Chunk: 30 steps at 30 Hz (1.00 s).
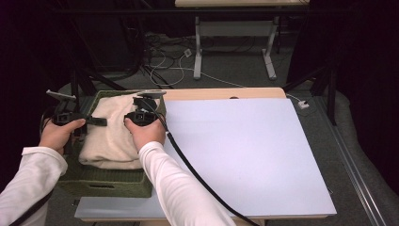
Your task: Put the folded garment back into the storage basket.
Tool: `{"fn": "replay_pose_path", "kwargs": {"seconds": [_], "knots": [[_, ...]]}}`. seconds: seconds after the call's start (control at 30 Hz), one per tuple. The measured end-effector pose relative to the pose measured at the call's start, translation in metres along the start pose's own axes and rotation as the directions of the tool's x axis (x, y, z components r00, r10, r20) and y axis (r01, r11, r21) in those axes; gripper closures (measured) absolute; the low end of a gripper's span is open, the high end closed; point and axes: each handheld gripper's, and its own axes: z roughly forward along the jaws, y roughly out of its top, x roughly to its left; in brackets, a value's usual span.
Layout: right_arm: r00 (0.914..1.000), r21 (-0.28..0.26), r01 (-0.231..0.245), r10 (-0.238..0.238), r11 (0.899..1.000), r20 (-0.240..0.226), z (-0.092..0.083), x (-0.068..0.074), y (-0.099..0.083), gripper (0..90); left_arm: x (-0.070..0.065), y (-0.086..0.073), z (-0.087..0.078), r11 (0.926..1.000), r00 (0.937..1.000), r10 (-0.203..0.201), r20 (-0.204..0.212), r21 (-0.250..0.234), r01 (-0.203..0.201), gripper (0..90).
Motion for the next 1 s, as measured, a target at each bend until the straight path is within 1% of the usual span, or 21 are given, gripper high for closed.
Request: {"fn": "replay_pose_path", "kwargs": {"seconds": [0.03,0.1,0.13,0.17,0.2,0.23,0.27,0.3,0.33,0.37,0.43,0.47,0.57,0.6,0.7,0.73,0.8,0.87,0.9,0.97,1.0], "knots": [[1.0,0.005,0.001,-0.001,1.0,0.0,0.0,0.0,0.0,65.0,0.0,-0.001,0.001,1.0,0.9999,-0.008,0.006,-0.001,0.008,61.3],[1.0,0.003,-0.001,0.001,1.0,0.001,0.001,0.0,-0.001,65.0,0.002,-0.001,0.0,1.0,1.0,-0.001,0.002,-0.004,0.001,61.3],[1.0,0.003,-0.002,0.002,1.0,0.001,0.001,0.001,-0.001,65.0,0.002,-0.002,0.001,0.9999,0.9998,-0.014,0.011,-0.008,0.015,61.3],[1.0,0.003,-0.007,0.007,1.0,0.0,0.001,0.001,-0.001,65.0,0.004,-0.002,-0.001,1.0,1.0,-0.005,0.007,-0.003,0.005,61.3],[1.0,0.0,-0.001,0.001,1.0,-0.004,0.002,0.001,-0.002,65.0,0.004,-0.002,-0.001,0.9998,0.9997,-0.019,0.013,-0.006,0.019,61.3],[1.0,0.002,0.0,0.0,1.0,-0.003,0.003,0.001,-0.003,65.0,0.006,-0.002,-0.002,1.0,0.9999,-0.01,0.011,0.001,0.01,61.4],[0.9999,0.006,-0.008,0.008,1.0,-0.007,0.004,0.003,-0.003,65.0,0.006,-0.003,-0.002,0.9998,0.9998,-0.019,0.008,-0.001,0.019,61.3],[0.9999,0.006,-0.008,0.008,1.0,-0.009,0.005,0.003,-0.004,65.0,0.008,-0.003,-0.003,0.9999,0.9999,-0.012,0.003,0.005,0.012,61.3],[0.9999,0.012,-0.007,0.007,1.0,-0.011,0.006,0.003,-0.005,65.0,0.008,-0.003,-0.003,0.9997,0.9997,-0.025,0.006,0.001,0.025,61.3],[0.9999,0.012,-0.012,0.012,1.0,-0.011,0.007,0.004,-0.006,65.0,0.01,-0.003,-0.004,1.0,0.9999,-0.008,-0.007,0.004,0.008,61.3],[0.9998,0.023,-0.009,0.01,1.0,-0.015,0.01,0.005,-0.008,65.0,0.013,-0.005,-0.004,0.9998,0.9998,-0.019,-0.011,0.0,0.019,61.3],[0.9998,0.029,-0.014,0.014,0.999,-0.013,0.013,0.005,-0.009,65.0,0.015,-0.005,-0.005,0.9999,0.9998,-0.007,-0.017,0.008,0.007,61.4],[0.9999,0.041,-0.009,0.009,0.999,-0.012,0.018,0.005,-0.013,65.0,0.017,-0.008,-0.003,0.9997,0.9995,-0.023,-0.021,0.006,0.023,61.4],[0.9998,0.045,-0.014,0.014,0.999,-0.012,0.02,0.005,-0.014,65.1,0.02,-0.009,-0.002,0.9999,0.9996,-0.009,-0.027,0.01,0.009,61.4],[0.9998,0.051,-0.021,0.021,0.998,-0.007,0.025,0.002,-0.016,65.0,0.022,-0.011,0.003,0.9998,0.9993,-0.01,-0.036,0.015,0.01,61.4],[0.9999,0.056,-0.016,0.016,0.998,-0.004,0.026,0.001,-0.017,65.0,0.022,-0.011,0.005,0.9998,0.9992,-0.02,-0.034,0.007,0.02,61.4],[0.9999,0.057,-0.014,0.014,0.998,0.006,0.028,-0.002,-0.018,65.0,0.023,-0.011,0.007,0.9999,0.9991,-0.003,-0.043,0.012,0.004,61.4],[0.9997,0.058,-0.019,0.018,0.998,0.014,0.03,-0.003,-0.018,65.0,0.022,-0.012,0.011,1.0,0.9988,-0.003,-0.049,0.004,0.004,61.4],[0.9998,0.056,-0.014,0.013,0.998,0.015,0.031,-0.004,-0.018,64.9,0.022,-0.012,0.013,0.9999,0.9983,0.015,-0.056,0.001,-0.015,61.3],[0.9997,0.056,-0.012,0.01,0.998,0.022,0.032,-0.006,-0.018,64.8,0.021,-0.012,0.016,0.9999,0.9984,0.002,-0.057,-0.016,-0.003,61.3],[0.9997,0.051,-0.013,0.011,0.999,0.024,0.033,-0.007,-0.018,64.8,0.021,-0.012,0.017,0.9999,0.9983,0.006,-0.058,-0.013,-0.006,61.3]]}}
